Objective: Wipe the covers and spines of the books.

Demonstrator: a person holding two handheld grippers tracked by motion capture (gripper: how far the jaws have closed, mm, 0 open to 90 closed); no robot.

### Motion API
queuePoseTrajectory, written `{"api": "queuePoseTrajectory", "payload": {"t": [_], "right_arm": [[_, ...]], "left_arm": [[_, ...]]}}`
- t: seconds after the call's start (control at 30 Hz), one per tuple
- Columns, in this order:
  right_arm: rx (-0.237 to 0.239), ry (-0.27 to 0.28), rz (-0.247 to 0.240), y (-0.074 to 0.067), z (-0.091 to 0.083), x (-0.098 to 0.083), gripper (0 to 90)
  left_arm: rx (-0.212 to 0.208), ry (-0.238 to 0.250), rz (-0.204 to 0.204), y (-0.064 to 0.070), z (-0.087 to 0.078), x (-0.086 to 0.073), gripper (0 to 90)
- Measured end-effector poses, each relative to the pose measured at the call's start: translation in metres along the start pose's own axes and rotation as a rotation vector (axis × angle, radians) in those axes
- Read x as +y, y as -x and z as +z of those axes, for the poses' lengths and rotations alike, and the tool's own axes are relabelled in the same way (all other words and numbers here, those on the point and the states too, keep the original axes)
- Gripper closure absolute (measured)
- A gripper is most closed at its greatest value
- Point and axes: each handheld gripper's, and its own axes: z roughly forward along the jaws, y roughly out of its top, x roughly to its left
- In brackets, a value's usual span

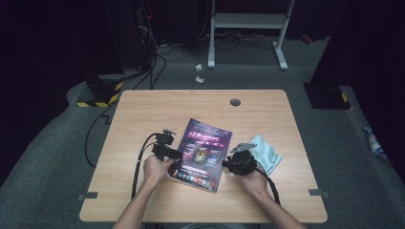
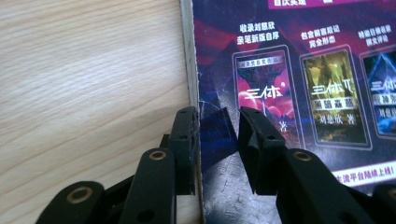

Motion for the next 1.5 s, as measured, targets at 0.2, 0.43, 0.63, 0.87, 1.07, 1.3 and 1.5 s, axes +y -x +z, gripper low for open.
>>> {"api": "queuePoseTrajectory", "payload": {"t": [0.2, 0.43, 0.63, 0.87, 1.07, 1.3, 1.5], "right_arm": [[-0.031, -0.016, 0.030, 0.019, -0.002, 0.002, 69.1], [-0.066, -0.042, 0.080, 0.039, -0.002, 0.009, 69.3], [-0.097, -0.032, 0.115, 0.053, -0.001, 0.010, 70.2], [-0.102, -0.020, 0.143, 0.064, -0.003, 0.007, 65.9], [-0.134, -0.004, 0.152, 0.071, -0.032, 0.003, 62.8], [-0.218, -0.051, 0.160, 0.090, -0.058, -0.014, 58.0], [-0.207, -0.096, 0.162, 0.091, -0.057, -0.026, 52.2]], "left_arm": [[-0.018, 0.000, 0.007, 0.010, 0.005, 0.003, 69.4], [-0.044, 0.012, -0.010, 0.020, 0.011, 0.006, 67.6], [-0.047, 0.011, -0.003, 0.032, 0.015, 0.008, 65.0], [-0.081, 0.021, 0.008, 0.036, 0.018, 0.007, 59.2], [-0.079, 0.064, 0.000, 0.026, 0.012, 0.004, 48.2], [-0.051, 0.101, 0.023, 0.020, 0.014, -0.002, 42.2], [-0.037, 0.150, 0.045, 0.023, 0.016, -0.008, 39.7]]}}
